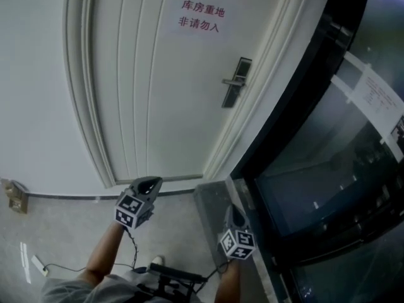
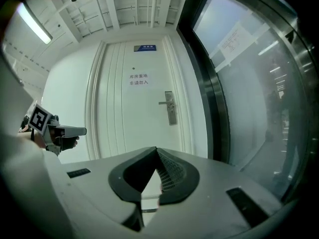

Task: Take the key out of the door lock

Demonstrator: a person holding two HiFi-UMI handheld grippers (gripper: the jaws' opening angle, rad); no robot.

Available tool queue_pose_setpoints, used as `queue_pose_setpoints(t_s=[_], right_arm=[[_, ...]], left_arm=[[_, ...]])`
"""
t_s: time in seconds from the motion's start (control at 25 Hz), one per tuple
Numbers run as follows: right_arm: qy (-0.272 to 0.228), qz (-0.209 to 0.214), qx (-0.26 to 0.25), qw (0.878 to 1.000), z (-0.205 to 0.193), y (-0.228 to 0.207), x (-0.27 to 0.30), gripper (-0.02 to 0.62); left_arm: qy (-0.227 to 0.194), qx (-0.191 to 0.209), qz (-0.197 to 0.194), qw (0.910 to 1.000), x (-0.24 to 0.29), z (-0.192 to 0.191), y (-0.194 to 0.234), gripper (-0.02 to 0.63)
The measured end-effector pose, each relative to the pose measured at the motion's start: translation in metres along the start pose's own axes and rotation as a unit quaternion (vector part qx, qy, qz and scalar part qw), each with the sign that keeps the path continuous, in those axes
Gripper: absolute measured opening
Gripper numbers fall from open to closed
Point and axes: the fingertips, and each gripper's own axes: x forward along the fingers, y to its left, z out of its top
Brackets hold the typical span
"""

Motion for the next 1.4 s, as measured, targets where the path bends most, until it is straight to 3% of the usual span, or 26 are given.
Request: queue_pose_setpoints(t_s=[0.28, 0.8, 1.08, 1.4], right_arm=[[0.001, -0.003, -0.002, 1.000, 0.014, -0.004, 0.071, 0.012], [0.003, -0.004, -0.016, 1.000, 0.037, -0.019, 0.126, 0.012], [-0.004, 0.000, -0.018, 1.000, 0.049, -0.053, 0.166, 0.011], [0.003, 0.032, -0.015, 0.999, 0.065, -0.108, 0.245, 0.012]], left_arm=[[0.000, -0.011, -0.008, 0.9999, 0.055, 0.005, 0.042, 0.006], [-0.013, -0.015, -0.013, 0.9997, 0.106, 0.019, 0.074, 0.007], [-0.014, -0.010, -0.006, 0.9998, 0.153, 0.023, 0.079, 0.008], [-0.006, -0.016, 0.026, 0.9995, 0.232, 0.028, 0.090, 0.008]])
